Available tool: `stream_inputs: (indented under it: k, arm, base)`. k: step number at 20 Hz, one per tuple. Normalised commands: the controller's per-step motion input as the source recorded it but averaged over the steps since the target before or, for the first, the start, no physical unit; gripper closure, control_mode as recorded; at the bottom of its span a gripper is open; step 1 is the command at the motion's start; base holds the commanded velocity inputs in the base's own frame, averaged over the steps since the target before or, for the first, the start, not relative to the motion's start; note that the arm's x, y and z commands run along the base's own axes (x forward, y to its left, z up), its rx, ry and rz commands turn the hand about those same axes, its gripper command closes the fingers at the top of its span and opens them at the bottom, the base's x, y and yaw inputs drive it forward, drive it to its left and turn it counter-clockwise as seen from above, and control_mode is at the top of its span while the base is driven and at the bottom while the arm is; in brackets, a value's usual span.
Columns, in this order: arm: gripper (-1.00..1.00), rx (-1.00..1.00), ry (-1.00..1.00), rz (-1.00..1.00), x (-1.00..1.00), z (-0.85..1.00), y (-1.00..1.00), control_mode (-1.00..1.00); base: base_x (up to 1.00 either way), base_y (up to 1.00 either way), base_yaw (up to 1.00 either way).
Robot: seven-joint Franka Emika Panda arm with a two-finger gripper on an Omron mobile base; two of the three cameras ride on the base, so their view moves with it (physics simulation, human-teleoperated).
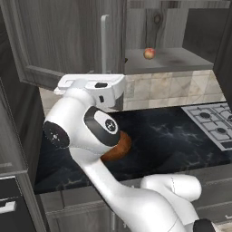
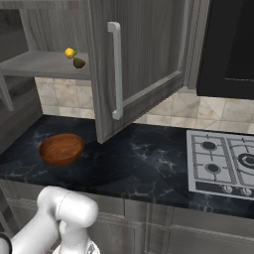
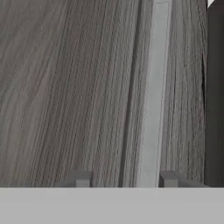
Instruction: Open the cabinet. Pick the kiwi and peach from the cabinet and place them into the bowl. Then close the cabinet.
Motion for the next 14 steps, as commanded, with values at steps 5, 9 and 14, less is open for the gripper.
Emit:
stream_inputs:
  k: [5,9,14]
  arm:
    - [-1.00,0.00,-0.01,0.00,-0.47,-0.06,0.00,-1.00]
    - [-1.00,0.00,-0.06,0.00,-0.98,-0.13,0.00,-1.00]
    - [-1.00,0.03,-0.11,0.00,-1.00,-0.01,-0.13,-1.00]
  base:
    - [0.00,0.00,0.00]
    - [0.00,0.00,0.00]
    - [0.00,0.00,0.00]
